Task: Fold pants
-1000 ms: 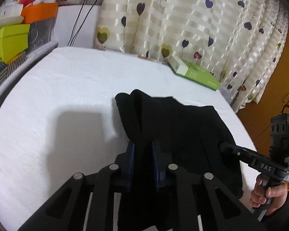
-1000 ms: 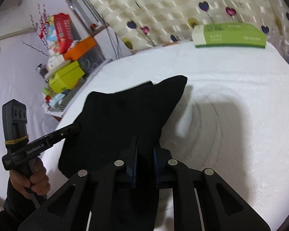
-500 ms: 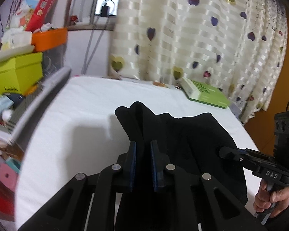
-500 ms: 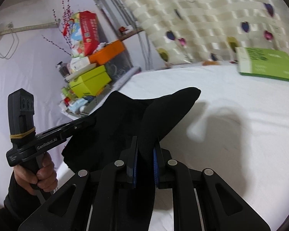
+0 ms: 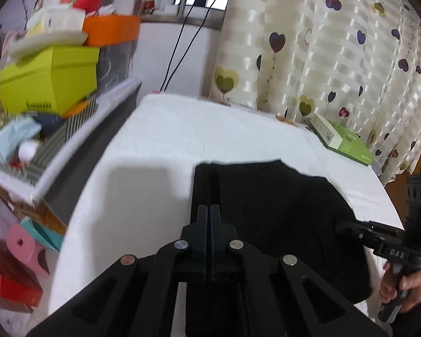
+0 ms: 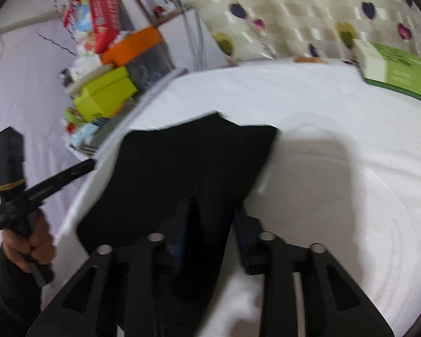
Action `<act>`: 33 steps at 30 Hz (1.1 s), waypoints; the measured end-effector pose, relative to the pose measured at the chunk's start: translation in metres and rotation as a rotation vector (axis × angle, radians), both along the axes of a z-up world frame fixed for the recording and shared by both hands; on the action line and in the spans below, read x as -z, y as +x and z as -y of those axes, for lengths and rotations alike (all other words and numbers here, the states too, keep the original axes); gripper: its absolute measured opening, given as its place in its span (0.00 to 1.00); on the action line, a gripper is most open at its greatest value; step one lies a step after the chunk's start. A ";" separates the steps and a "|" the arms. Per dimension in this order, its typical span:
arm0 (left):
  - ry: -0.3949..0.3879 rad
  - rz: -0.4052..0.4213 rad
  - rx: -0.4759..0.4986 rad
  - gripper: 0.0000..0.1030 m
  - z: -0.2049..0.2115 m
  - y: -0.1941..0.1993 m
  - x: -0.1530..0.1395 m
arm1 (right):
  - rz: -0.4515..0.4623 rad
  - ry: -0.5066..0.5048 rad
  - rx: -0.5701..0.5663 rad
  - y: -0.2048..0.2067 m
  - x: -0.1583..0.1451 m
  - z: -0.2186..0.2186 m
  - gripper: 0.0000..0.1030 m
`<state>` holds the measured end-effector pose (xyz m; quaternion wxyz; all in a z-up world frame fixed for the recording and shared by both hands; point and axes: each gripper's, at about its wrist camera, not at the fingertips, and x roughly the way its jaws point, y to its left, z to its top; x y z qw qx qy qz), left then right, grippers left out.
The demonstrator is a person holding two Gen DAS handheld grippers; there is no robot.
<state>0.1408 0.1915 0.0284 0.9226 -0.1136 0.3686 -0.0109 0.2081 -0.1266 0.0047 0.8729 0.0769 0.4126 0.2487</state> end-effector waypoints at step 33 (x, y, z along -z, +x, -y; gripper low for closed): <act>0.078 -0.005 0.152 0.04 0.075 -0.066 0.019 | 0.157 -0.214 -0.198 -0.098 0.001 -0.045 0.29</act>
